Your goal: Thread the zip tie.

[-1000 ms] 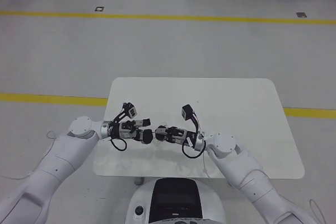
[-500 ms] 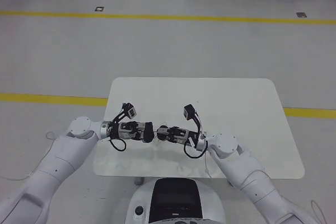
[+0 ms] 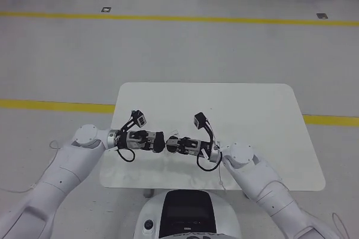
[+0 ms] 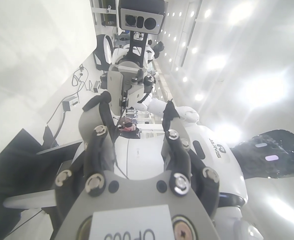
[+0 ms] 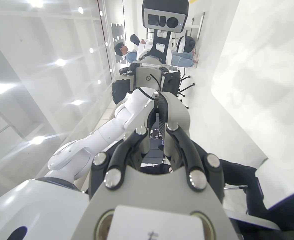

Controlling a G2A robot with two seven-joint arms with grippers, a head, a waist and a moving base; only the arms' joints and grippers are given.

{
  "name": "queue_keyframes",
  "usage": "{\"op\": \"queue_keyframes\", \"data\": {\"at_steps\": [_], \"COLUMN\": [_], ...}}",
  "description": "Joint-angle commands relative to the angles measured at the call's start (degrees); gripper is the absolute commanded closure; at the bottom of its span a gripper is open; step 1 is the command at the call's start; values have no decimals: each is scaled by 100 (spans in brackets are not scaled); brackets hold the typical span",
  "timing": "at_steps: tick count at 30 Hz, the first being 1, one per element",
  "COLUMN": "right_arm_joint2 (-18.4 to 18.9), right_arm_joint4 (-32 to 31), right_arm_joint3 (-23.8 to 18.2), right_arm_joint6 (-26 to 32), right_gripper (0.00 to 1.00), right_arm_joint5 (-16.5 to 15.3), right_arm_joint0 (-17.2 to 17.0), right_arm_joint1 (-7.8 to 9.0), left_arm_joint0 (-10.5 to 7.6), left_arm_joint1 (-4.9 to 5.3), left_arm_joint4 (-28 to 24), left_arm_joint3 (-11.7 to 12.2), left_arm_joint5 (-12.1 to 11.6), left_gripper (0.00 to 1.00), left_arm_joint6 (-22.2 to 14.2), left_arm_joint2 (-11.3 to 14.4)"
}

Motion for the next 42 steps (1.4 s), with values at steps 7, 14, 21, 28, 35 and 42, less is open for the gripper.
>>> {"op": "queue_keyframes", "data": {"at_steps": [7,14,21,28,35,42], "right_arm_joint2": [30,54,35,18,8,-21], "right_arm_joint4": [155,219,186,182,185,191], "right_arm_joint3": [22,15,-6,-9,-35,-14], "right_arm_joint6": [-89,-75,-48,-64,-48,-30], "right_gripper": [100,100,100,100,100,100], "right_arm_joint5": [-21,-14,11,20,9,26], "right_arm_joint0": [-22,-34,-26,-27,-32,-18], "right_arm_joint1": [-1,9,15,18,24,24], "left_arm_joint0": [9,16,20,33,38,39], "left_arm_joint1": [-17,-32,-47,-58,-70,-83], "left_arm_joint4": [40,64,94,111,139,166], "left_arm_joint3": [8,5,8,13,20,36], "left_arm_joint5": [17,41,52,70,101,121], "left_gripper": [65,67,73,75,79,86], "left_arm_joint6": [-21,-39,-47,-55,-58,-68], "left_arm_joint2": [-27,-48,-69,-95,-111,-125]}}
